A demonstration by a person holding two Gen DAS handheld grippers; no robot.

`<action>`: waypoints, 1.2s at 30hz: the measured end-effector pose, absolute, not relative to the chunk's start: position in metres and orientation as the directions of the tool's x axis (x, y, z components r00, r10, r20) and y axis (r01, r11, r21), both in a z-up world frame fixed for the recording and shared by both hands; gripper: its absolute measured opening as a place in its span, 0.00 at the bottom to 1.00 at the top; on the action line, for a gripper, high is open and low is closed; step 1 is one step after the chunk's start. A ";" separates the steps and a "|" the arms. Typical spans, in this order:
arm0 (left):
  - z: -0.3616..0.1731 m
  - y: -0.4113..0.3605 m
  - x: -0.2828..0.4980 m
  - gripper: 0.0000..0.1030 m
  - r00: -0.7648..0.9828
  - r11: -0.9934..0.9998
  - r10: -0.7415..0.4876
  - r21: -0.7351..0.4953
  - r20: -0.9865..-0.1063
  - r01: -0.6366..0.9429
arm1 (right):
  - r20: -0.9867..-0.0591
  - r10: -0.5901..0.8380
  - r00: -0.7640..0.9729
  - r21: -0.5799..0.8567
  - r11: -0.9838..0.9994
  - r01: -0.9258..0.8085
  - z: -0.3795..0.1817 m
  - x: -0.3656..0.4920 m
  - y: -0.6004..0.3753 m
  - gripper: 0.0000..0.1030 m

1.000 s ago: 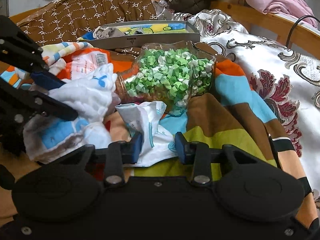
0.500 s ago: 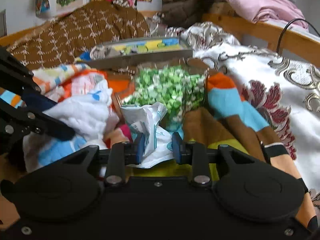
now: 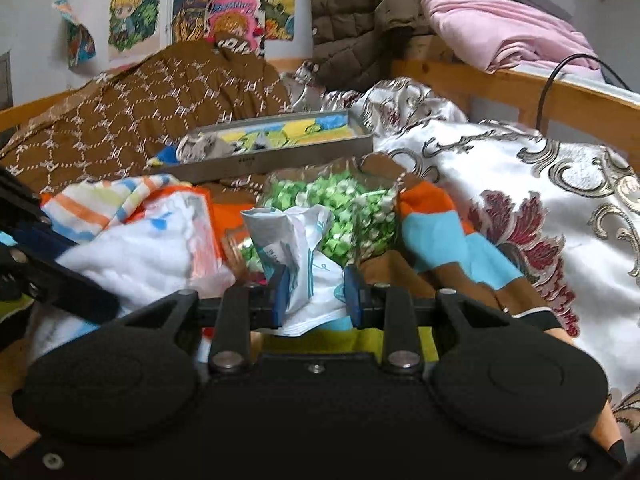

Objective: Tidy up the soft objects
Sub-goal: 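Carry the towel and wrapper to the frog tray and lower them in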

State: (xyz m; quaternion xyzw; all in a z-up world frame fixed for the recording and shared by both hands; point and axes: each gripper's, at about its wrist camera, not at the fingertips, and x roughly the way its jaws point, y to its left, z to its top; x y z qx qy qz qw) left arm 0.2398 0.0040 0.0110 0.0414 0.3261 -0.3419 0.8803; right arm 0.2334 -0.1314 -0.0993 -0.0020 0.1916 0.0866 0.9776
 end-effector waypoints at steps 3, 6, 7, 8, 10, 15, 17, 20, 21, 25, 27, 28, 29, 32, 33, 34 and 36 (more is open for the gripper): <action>0.028 0.011 0.247 0.17 0.563 0.761 -0.618 -0.237 -0.549 0.604 | -0.333 0.156 0.930 0.040 0.988 -0.151 -0.093 0.230 -0.136 0.21; 0.039 0.016 0.258 0.17 0.556 0.746 -0.657 -0.329 -0.509 0.580 | -0.279 0.126 0.952 0.055 0.992 -0.115 -0.085 0.226 -0.142 0.21; 0.041 0.016 0.260 0.17 0.561 0.745 -0.661 -0.345 -0.499 0.571 | -0.270 0.118 0.955 0.059 0.993 -0.106 -0.083 0.226 -0.143 0.21; 0.044 0.018 0.264 0.17 0.568 0.745 -0.664 -0.361 -0.487 0.561 | -0.261 0.109 0.959 0.063 0.993 -0.095 -0.082 0.225 -0.144 0.21; 0.049 0.024 0.274 0.17 0.592 0.751 -0.660 -0.387 -0.462 0.535 | -0.249 0.093 0.964 0.058 0.995 -0.081 -0.079 0.224 -0.145 0.21; 0.059 0.043 0.296 0.16 0.684 0.782 -0.619 -0.381 -0.385 0.493 | -0.223 0.093 0.970 0.045 0.995 -0.085 -0.067 0.224 -0.142 0.21; 0.064 0.050 0.308 0.16 0.723 0.799 -0.595 -0.353 -0.351 0.487 | -0.206 0.101 0.973 0.038 0.995 -0.096 -0.061 0.227 -0.136 0.21; 0.067 0.061 0.330 0.16 0.773 0.827 -0.550 -0.334 -0.318 0.451 | -0.180 0.125 0.976 0.017 0.992 -0.124 -0.048 0.237 -0.125 0.21; 0.067 0.065 0.338 0.16 0.793 0.841 -0.527 -0.322 -0.306 0.434 | -0.170 0.135 0.976 0.006 0.991 -0.136 -0.043 0.241 -0.121 0.21; 0.065 0.088 0.379 0.16 0.858 0.886 -0.422 -0.333 -0.292 0.322 | -0.118 0.194 0.974 -0.027 0.980 -0.198 -0.019 0.276 -0.102 0.21; 0.062 0.098 0.399 0.16 0.880 0.901 -0.375 -0.339 -0.292 0.272 | -0.103 0.224 0.969 -0.040 0.973 -0.229 -0.009 0.301 -0.094 0.21; 0.061 0.102 0.408 0.16 0.889 0.908 -0.352 -0.339 -0.292 0.248 | -0.107 0.243 0.964 -0.033 0.968 -0.248 -0.004 0.318 -0.091 0.21; 0.059 0.107 0.417 0.16 0.899 0.914 -0.327 -0.338 -0.292 0.223 | -0.117 0.260 0.958 -0.021 0.964 -0.265 0.000 0.333 -0.088 0.21; 0.050 0.119 0.441 0.16 0.913 0.918 -0.277 -0.364 -0.298 0.159 | -0.165 0.288 0.943 -0.009 0.956 -0.293 0.009 0.384 -0.076 0.21; 0.046 0.122 0.448 0.16 0.915 0.917 -0.266 -0.371 -0.302 0.144 | -0.194 0.300 0.934 0.009 0.953 -0.304 0.010 0.402 -0.074 0.21; 0.043 0.125 0.452 0.16 0.918 0.918 -0.254 -0.375 -0.304 0.129 | -0.215 0.303 0.928 0.028 0.952 -0.305 0.010 0.416 -0.074 0.21; 0.035 0.130 0.462 0.16 0.921 0.913 -0.240 -0.394 -0.308 0.106 | -0.267 0.299 0.916 0.069 0.954 -0.291 0.007 0.442 -0.072 0.21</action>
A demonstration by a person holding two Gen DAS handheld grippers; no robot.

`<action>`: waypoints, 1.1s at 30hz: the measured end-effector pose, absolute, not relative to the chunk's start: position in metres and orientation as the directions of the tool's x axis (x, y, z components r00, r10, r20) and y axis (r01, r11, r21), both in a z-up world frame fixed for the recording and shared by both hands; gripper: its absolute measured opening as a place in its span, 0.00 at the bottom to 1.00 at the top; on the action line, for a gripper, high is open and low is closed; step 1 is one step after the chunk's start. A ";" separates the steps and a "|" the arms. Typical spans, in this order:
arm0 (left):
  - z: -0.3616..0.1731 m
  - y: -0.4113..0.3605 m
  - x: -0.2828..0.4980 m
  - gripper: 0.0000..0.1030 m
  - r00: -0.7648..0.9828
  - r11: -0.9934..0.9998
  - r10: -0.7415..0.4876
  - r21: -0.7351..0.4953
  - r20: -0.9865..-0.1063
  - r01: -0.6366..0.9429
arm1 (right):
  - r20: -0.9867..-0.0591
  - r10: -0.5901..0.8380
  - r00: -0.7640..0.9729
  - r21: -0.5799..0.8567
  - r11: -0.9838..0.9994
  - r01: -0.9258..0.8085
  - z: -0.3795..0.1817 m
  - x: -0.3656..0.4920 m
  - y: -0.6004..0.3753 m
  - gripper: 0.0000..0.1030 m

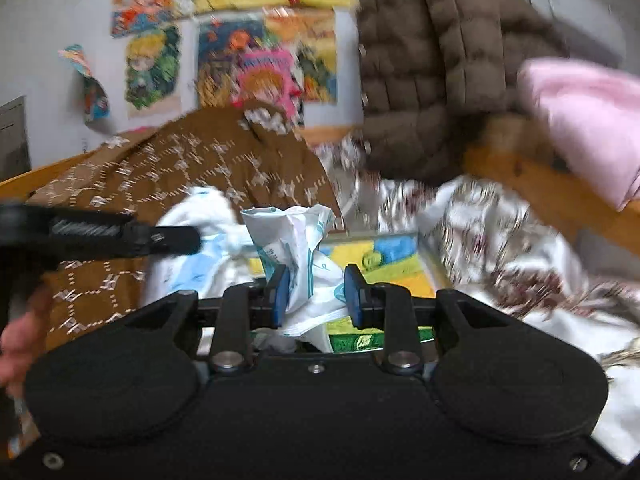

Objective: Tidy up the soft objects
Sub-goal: 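Carry the towel and wrapper to the frog tray and lower them in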

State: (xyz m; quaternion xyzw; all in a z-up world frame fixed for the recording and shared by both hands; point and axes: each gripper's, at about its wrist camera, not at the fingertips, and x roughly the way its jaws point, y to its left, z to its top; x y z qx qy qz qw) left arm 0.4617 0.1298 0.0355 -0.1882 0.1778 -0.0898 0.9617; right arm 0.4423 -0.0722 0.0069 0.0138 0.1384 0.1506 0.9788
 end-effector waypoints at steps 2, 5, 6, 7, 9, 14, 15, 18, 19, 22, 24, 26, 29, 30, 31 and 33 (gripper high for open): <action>0.030 0.134 0.470 0.16 0.925 0.908 -0.227 -0.410 -0.306 0.088 | -0.301 0.291 0.908 0.096 0.957 -0.275 0.004 0.463 -0.072 0.21; 0.022 0.137 0.479 0.16 0.928 0.899 -0.213 -0.433 -0.306 0.064 | -0.320 0.275 0.907 0.062 0.961 -0.269 0.000 0.481 -0.061 0.21; 0.020 0.138 0.482 0.16 0.929 0.898 -0.208 -0.437 -0.307 0.056 | -0.326 0.273 0.905 0.054 0.961 -0.270 -0.001 0.483 -0.057 0.21; 0.018 0.139 0.485 0.16 0.929 0.897 -0.202 -0.440 -0.309 0.049 | -0.332 0.272 0.903 0.048 0.961 -0.272 0.000 0.483 -0.052 0.21; 0.013 0.139 0.492 0.16 0.930 0.897 -0.186 -0.442 -0.318 0.028 | -0.343 0.269 0.900 0.035 0.961 -0.274 0.000 0.493 -0.045 0.21; 0.002 0.140 0.506 0.16 0.925 0.897 -0.158 -0.441 -0.346 -0.012 | -0.373 0.250 0.893 0.016 0.964 -0.264 -0.006 0.510 -0.027 0.21; 0.000 0.139 0.508 0.16 0.923 0.900 -0.154 -0.436 -0.354 -0.017 | -0.378 0.247 0.892 0.012 0.965 -0.262 -0.007 0.512 -0.024 0.21; -0.006 0.139 0.513 0.16 0.917 0.903 -0.150 -0.428 -0.371 -0.025 | -0.391 0.231 0.891 -0.011 0.967 -0.256 -0.003 0.511 -0.018 0.21; -0.007 0.139 0.514 0.16 0.916 0.905 -0.150 -0.425 -0.373 -0.025 | -0.396 0.228 0.889 -0.014 0.967 -0.254 -0.002 0.512 -0.014 0.21; -0.010 0.139 0.517 0.16 0.911 0.906 -0.150 -0.422 -0.383 -0.029 | -0.415 0.219 0.883 -0.022 0.968 -0.251 -0.004 0.521 -0.007 0.21; -0.013 0.139 0.520 0.16 0.907 0.902 -0.151 -0.429 -0.393 -0.035 | -0.422 0.214 0.881 -0.036 0.967 -0.252 -0.007 0.527 0.000 0.21; -0.016 0.139 0.523 0.16 0.903 0.901 -0.152 -0.432 -0.403 -0.041 | -0.431 0.210 0.878 -0.041 0.967 -0.252 -0.010 0.531 0.004 0.21; -0.020 0.138 0.527 0.16 0.896 0.900 -0.154 -0.434 -0.416 -0.047 | -0.446 0.199 0.873 -0.038 0.970 -0.240 -0.015 0.541 0.008 0.21; -0.022 0.137 0.528 0.16 0.893 0.902 -0.153 -0.429 -0.423 -0.048 | -0.451 0.193 0.871 -0.037 0.971 -0.235 -0.017 0.544 0.007 0.21; -0.024 0.137 0.529 0.16 0.890 0.905 -0.150 -0.423 -0.431 -0.052 | -0.458 0.187 0.869 -0.038 0.973 -0.230 -0.019 0.547 0.008 0.21; -0.029 0.136 0.531 0.16 0.880 0.907 -0.140 -0.415 -0.454 -0.070 | -0.470 0.176 0.865 -0.048 0.973 -0.224 -0.023 0.550 0.005 0.21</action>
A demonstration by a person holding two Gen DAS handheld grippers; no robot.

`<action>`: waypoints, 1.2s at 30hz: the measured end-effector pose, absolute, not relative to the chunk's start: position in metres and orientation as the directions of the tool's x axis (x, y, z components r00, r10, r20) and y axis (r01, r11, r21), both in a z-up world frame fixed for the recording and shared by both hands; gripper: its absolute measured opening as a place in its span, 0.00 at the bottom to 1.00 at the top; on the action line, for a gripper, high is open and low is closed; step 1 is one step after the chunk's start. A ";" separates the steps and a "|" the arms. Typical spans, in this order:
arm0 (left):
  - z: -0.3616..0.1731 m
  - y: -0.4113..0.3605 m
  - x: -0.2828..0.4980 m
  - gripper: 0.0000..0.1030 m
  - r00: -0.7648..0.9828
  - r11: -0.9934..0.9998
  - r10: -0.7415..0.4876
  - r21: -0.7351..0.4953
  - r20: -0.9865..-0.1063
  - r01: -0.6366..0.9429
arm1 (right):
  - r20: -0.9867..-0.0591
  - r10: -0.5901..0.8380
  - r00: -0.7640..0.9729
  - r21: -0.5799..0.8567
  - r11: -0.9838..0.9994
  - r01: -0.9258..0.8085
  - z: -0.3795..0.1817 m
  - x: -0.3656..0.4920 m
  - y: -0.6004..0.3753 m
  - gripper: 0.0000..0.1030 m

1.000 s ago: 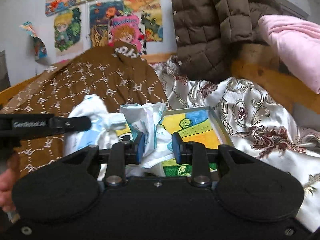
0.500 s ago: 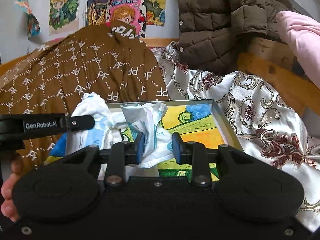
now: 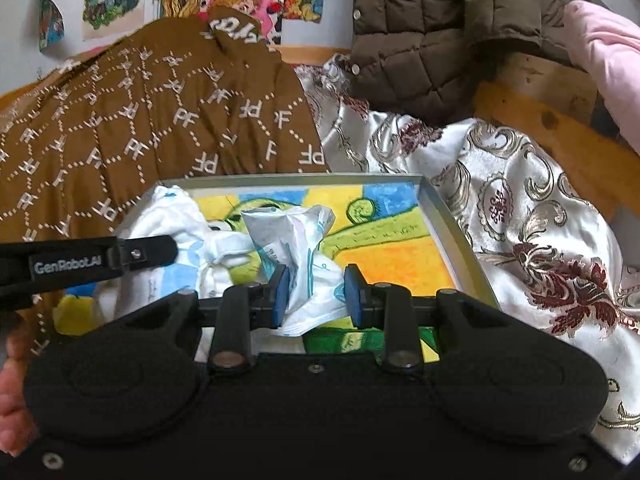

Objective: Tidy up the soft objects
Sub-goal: 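Carry the towel and wrapper to the frog tray and lower them in, then open both grippers and lift them away from the tray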

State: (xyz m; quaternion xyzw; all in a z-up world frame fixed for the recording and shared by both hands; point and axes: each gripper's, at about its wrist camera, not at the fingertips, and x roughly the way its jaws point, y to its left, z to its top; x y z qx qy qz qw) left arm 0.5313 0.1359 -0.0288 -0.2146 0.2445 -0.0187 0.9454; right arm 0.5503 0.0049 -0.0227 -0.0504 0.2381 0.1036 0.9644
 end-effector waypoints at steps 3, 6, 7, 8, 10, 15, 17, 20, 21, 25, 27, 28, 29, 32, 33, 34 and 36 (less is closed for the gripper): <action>-0.034 0.134 0.534 0.16 0.868 0.915 -0.125 -0.394 -0.480 -0.086 | -0.490 0.146 0.860 -0.089 0.972 -0.215 -0.032 0.559 0.004 0.22; -0.035 0.131 0.536 0.16 0.863 0.924 -0.109 -0.371 -0.493 -0.095 | -0.513 0.122 0.850 -0.104 0.974 -0.202 -0.039 0.566 -0.001 0.22; -0.036 0.129 0.537 0.16 0.861 0.927 -0.104 -0.363 -0.497 -0.098 | -0.520 0.118 0.846 -0.103 0.975 -0.199 -0.041 0.568 -0.002 0.22; -0.036 0.128 0.538 0.16 0.860 0.930 -0.095 -0.353 -0.501 -0.103 | -0.528 0.119 0.841 -0.092 0.976 -0.196 -0.041 0.570 -0.004 0.22; -0.036 0.126 0.541 0.16 0.856 0.934 -0.077 -0.337 -0.511 -0.117 | -0.533 0.130 0.836 -0.080 0.976 -0.203 -0.043 0.571 -0.006 0.22; -0.036 0.126 0.546 0.17 0.846 0.933 -0.059 -0.330 -0.530 -0.141 | -0.552 0.150 0.820 -0.092 0.967 -0.238 -0.045 0.568 0.002 0.22; -0.035 0.127 0.547 0.19 0.840 0.932 -0.063 -0.332 -0.539 -0.143 | -0.568 0.153 0.809 -0.094 0.964 -0.248 -0.045 0.568 0.005 0.23; -0.035 0.129 0.548 0.22 0.832 0.929 -0.064 -0.337 -0.551 -0.152 | -0.594 0.156 0.789 -0.090 0.962 -0.257 -0.042 0.571 0.007 0.25; -0.034 0.130 0.548 0.23 0.830 0.927 -0.067 -0.343 -0.554 -0.154 | -0.602 0.158 0.783 -0.090 0.961 -0.262 -0.041 0.573 0.008 0.26; -0.031 0.127 0.548 0.28 0.828 0.935 -0.061 -0.324 -0.557 -0.148 | -0.615 0.158 0.773 -0.108 0.954 -0.281 -0.033 0.578 0.011 0.30; -0.029 0.126 0.547 0.33 0.826 0.935 -0.064 -0.322 -0.560 -0.147 | -0.619 0.161 0.768 -0.114 0.950 -0.291 -0.028 0.578 0.011 0.35; -0.028 0.126 0.546 0.36 0.825 0.935 -0.064 -0.322 -0.561 -0.147 | -0.621 0.160 0.767 -0.122 0.947 -0.297 -0.026 0.578 0.012 0.36; -0.027 0.126 0.545 0.37 0.826 0.935 -0.062 -0.322 -0.561 -0.148 | -0.622 0.159 0.767 -0.133 0.944 -0.303 -0.023 0.578 0.013 0.38; -0.022 0.130 0.541 0.47 0.835 0.930 -0.057 -0.334 -0.547 -0.155 | -0.615 0.160 0.772 -0.146 0.939 -0.311 -0.016 0.575 0.015 0.46; -0.020 0.132 0.538 0.52 0.840 0.927 -0.053 -0.339 -0.540 -0.160 | -0.612 0.161 0.775 -0.146 0.940 -0.310 -0.013 0.573 0.015 0.51; -0.018 0.133 0.537 0.55 0.843 0.925 -0.048 -0.342 -0.535 -0.164 | -0.608 0.163 0.777 -0.143 0.940 -0.309 -0.011 0.571 0.015 0.54; -0.013 0.138 0.531 0.59 0.851 0.919 -0.043 -0.355 -0.524 -0.171 | -0.600 0.167 0.782 -0.135 0.943 -0.304 -0.006 0.566 0.013 0.60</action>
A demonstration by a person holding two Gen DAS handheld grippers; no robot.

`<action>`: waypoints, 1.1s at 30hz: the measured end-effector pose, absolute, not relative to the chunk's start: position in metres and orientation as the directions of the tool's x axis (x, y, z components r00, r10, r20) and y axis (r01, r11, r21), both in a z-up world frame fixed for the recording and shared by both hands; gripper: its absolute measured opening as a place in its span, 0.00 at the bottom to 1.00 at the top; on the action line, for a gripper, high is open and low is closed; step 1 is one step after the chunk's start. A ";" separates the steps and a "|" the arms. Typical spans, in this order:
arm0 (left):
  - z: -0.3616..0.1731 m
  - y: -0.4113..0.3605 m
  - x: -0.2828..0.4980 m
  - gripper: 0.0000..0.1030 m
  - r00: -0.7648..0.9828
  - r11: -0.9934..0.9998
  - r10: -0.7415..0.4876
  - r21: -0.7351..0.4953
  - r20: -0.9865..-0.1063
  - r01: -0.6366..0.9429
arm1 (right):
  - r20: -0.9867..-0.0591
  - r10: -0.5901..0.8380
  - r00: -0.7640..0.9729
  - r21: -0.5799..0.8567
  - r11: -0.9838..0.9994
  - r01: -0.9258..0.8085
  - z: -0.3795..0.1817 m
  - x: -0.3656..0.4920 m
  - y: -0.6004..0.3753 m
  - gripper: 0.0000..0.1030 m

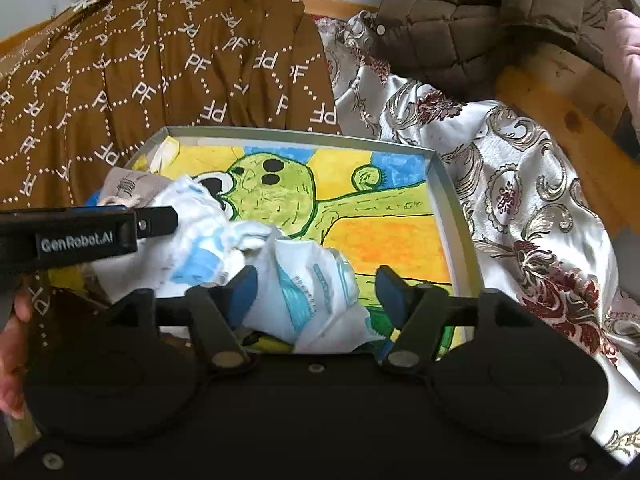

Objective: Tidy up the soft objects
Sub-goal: 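Open both grippers and lift them away from the tray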

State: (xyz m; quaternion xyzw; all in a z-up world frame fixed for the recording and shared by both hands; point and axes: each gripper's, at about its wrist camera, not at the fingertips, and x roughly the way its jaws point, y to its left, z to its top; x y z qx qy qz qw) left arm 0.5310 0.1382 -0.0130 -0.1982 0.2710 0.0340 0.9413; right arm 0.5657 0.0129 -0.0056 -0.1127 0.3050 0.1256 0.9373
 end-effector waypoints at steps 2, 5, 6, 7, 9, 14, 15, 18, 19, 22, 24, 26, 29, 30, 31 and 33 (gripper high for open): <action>-0.007 0.142 0.524 0.63 0.859 0.920 -0.032 -0.352 -0.510 -0.175 | -0.588 0.169 0.791 -0.133 0.945 -0.300 0.001 0.559 0.010 0.63; 0.001 0.146 0.514 0.69 0.867 0.923 -0.017 -0.342 -0.497 -0.177 | -0.556 0.177 0.812 -0.128 0.947 -0.295 0.013 0.545 0.005 0.69; 0.004 0.148 0.509 0.72 0.870 0.923 -0.013 -0.340 -0.494 -0.179 | -0.547 0.180 0.818 -0.123 0.949 -0.292 0.018 0.540 0.002 0.72; 0.008 0.149 0.505 0.75 0.873 0.923 -0.010 -0.341 -0.488 -0.179 | -0.535 0.181 0.825 -0.120 0.951 -0.286 0.023 0.535 0.000 0.74; 0.016 0.153 0.495 0.82 0.885 0.922 -0.004 -0.344 -0.465 -0.177 | -0.511 0.186 0.839 -0.109 0.954 -0.278 0.034 0.526 -0.005 0.77; 0.043 0.158 0.469 0.95 0.921 0.923 0.003 -0.353 -0.390 -0.153 | -0.455 0.210 0.865 -0.084 0.957 -0.276 0.063 0.500 -0.013 0.87; 0.049 0.159 0.462 0.99 0.929 0.922 0.011 -0.356 -0.369 -0.152 | -0.443 0.215 0.871 -0.081 0.957 -0.278 0.070 0.494 -0.013 0.90; 0.064 0.160 0.446 0.99 0.948 0.921 0.006 -0.367 -0.320 -0.130 | -0.409 0.233 0.882 -0.068 0.957 -0.284 0.088 0.478 -0.014 0.95; 0.067 0.159 0.442 0.99 0.950 0.921 0.005 -0.368 -0.311 -0.125 | -0.398 0.240 0.885 -0.061 0.956 -0.287 0.094 0.472 -0.016 0.97; 0.078 0.157 0.427 0.99 0.961 0.928 -0.002 -0.359 -0.278 -0.102 | -0.365 0.263 0.893 -0.043 0.954 -0.298 0.109 0.453 -0.019 0.99; 0.083 0.155 0.415 0.99 0.968 0.937 -0.001 -0.339 -0.252 -0.087 | -0.339 0.282 0.898 -0.027 0.951 -0.308 0.119 0.438 -0.022 0.99; 0.088 0.154 0.404 0.99 0.973 0.941 0.004 -0.327 -0.231 -0.082 | -0.314 0.296 0.902 -0.010 0.949 -0.315 0.128 0.423 -0.025 0.99; 0.094 0.154 0.385 0.99 0.981 0.945 0.007 -0.320 -0.195 -0.070 | -0.272 0.314 0.910 0.017 0.947 -0.321 0.140 0.397 -0.032 0.99; 0.095 0.154 0.377 0.99 0.983 0.946 0.008 -0.316 -0.184 -0.067 | -0.258 0.318 0.912 0.023 0.946 -0.323 0.142 0.388 -0.033 0.99; 0.097 0.155 0.372 0.99 0.984 0.947 0.006 -0.316 -0.178 -0.063 | -0.244 0.322 0.915 0.028 0.945 -0.325 0.144 0.380 -0.034 0.99; 0.098 0.155 0.357 0.99 0.986 0.946 0.003 -0.318 -0.167 -0.057 | -0.213 0.331 0.920 0.036 0.943 -0.331 0.148 0.363 -0.039 0.99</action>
